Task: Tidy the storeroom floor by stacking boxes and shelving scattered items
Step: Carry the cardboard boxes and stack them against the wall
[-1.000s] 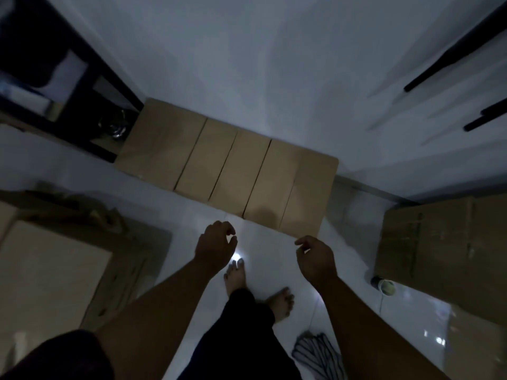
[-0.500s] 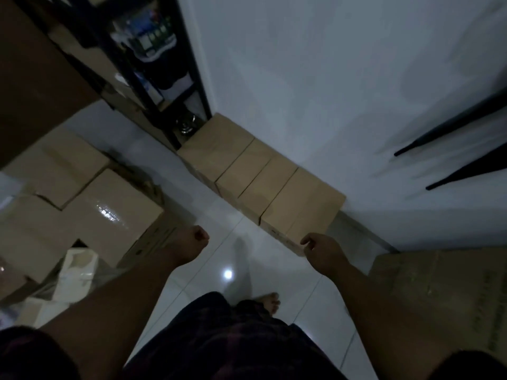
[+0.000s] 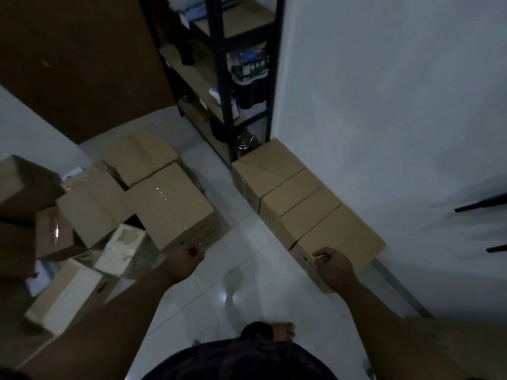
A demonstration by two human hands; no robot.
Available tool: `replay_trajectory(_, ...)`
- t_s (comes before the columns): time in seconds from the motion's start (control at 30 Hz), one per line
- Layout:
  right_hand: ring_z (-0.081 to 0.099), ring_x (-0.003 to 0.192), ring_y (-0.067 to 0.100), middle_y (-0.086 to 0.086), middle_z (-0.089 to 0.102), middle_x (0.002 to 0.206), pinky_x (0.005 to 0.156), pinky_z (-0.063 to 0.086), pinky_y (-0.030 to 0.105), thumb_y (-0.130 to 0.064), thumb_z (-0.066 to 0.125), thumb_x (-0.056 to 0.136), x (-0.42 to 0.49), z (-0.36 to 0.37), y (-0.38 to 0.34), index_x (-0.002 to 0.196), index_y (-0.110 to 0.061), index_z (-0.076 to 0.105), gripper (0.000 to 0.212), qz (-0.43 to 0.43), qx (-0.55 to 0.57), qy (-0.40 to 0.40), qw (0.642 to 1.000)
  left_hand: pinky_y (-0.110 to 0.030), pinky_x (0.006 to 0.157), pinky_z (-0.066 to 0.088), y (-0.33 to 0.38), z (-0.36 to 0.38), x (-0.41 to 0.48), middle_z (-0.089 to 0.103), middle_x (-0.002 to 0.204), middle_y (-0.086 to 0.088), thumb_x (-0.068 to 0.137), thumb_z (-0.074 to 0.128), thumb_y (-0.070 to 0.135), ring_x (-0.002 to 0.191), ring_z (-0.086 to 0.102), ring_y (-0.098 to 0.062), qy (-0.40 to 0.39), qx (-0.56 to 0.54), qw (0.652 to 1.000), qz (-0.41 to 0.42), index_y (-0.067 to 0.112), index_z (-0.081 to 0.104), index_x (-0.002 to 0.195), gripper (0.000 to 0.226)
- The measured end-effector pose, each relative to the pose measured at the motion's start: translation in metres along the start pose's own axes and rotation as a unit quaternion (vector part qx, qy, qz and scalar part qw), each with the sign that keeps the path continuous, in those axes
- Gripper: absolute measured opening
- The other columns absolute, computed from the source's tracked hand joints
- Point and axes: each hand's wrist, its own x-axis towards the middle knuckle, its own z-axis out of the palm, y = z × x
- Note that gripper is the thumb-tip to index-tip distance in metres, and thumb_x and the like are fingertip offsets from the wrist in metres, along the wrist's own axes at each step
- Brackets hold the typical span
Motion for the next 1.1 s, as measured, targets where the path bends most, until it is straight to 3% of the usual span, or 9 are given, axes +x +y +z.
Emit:
replay_trajectory(0.13,0.057,0.063,0.009,-0.006,0.067,0.078,0.055,0.037,0.02,-0.016,0.053,0.097,-0.016,0.035,-0.047,0.093,-0.027,0.071,0.022,-0.017,0.01,0.025,0.999,-0.027,0.065,0.037,-0.043,-0.028,-0.023,0.051,0.069,0.009,0.101,0.06,0.028,0.066,0.048,-0.007,0.026,-0.089,0.995,-0.041,0.009,0.064,0.087,0.025)
replay_trajectory(0.2,0.056,0.061,0.008,-0.009,0.065,0.076,0.054,0.037,0.018,-0.015,0.055,0.095,-0.026,0.051,-0.072,0.093,-0.027,0.071,0.02,-0.022,0.015,0.024,0.999,-0.025,0.068,0.039,-0.061,-0.04,-0.032,0.059,0.081,0.007,0.102,0.059,0.024,0.074,0.053,-0.007,0.041,-0.128,0.99,-0.045,0.009,0.067,0.099,0.017)
replay_trajectory(0.33,0.059,0.065,0.018,0.001,0.067,0.083,0.054,0.04,0.009,-0.006,0.056,0.095,-0.036,0.081,-0.107,0.095,-0.016,0.072,0.019,-0.021,0.044,0.019,0.999,-0.029,0.073,0.045,-0.098,-0.059,-0.043,0.065,0.091,-0.004,0.1,0.063,0.023,0.086,0.06,-0.019,0.056,-0.186,0.979,-0.062,0.011,0.067,0.098,0.013)
replay_trajectory(0.47,0.066,0.078,0.028,0.005,0.07,0.081,0.074,0.053,0.039,-0.024,0.06,0.096,-0.039,0.11,-0.133,0.087,-0.022,0.07,0.013,-0.021,0.031,0.008,0.999,-0.031,0.066,0.039,-0.132,-0.082,-0.048,0.05,0.073,0.003,0.099,0.065,0.03,0.068,0.048,-0.014,0.025,-0.189,0.979,-0.077,0.016,0.06,0.085,0.02)
replay_trajectory(0.6,0.063,0.074,0.02,0.007,0.068,0.077,0.07,0.048,0.034,-0.045,0.055,0.102,-0.038,0.127,-0.173,0.081,-0.019,0.068,0.036,-0.041,0.012,0.019,0.999,-0.03,0.069,0.04,-0.147,-0.103,-0.04,0.053,0.08,-0.002,0.1,0.063,0.029,0.076,0.05,-0.015,0.028,-0.212,0.972,-0.096,0.017,0.056,0.084,0.021)
replay_trajectory(0.7,0.064,0.076,0.015,0.003,0.069,0.079,0.068,0.045,0.029,-0.052,0.053,0.102,-0.022,0.138,-0.198,0.086,-0.022,0.07,0.038,-0.044,0.016,0.008,0.999,-0.034,0.077,0.043,-0.148,-0.119,-0.02,0.062,0.091,-0.006,0.099,0.063,0.034,0.086,0.057,-0.02,0.042,-0.222,0.969,-0.102,0.019,0.061,0.089,0.018)
replay_trajectory(0.83,0.063,0.075,0.012,-0.001,0.07,0.082,0.064,0.045,0.025,-0.056,0.051,0.101,0.021,0.149,-0.231,0.091,-0.027,0.069,0.035,-0.064,-0.007,-0.015,0.998,-0.032,0.067,0.04,-0.145,-0.134,0.02,0.064,0.098,-0.015,0.1,0.061,0.04,0.078,0.056,-0.021,0.06,-0.217,0.967,-0.119,0.012,0.063,0.099,0.028)
replay_trajectory(0.97,0.066,0.08,0.02,0.006,0.069,0.086,0.072,0.051,0.034,-0.058,0.049,0.102,0.083,0.162,-0.265,0.098,-0.023,0.067,0.039,-0.077,0.019,-0.054,0.995,-0.031,0.07,0.042,-0.147,-0.151,0.068,0.065,0.104,-0.005,0.098,0.062,0.043,0.085,0.057,-0.012,0.063,-0.219,0.964,-0.134,0.012,0.064,0.112,0.034)
replay_trajectory(1.1,0.065,0.086,0.014,-0.006,0.067,0.094,0.082,0.055,0.04,-0.061,0.052,0.099,0.155,0.188,-0.299,0.109,-0.027,0.066,0.038,-0.079,0.034,-0.083,0.993,-0.022,0.067,0.041,-0.144,-0.166,0.117,0.065,0.113,-0.006,0.096,0.065,0.043,0.087,0.058,-0.011,0.094,-0.236,0.952,-0.169,0.013,0.06,0.119,0.039)
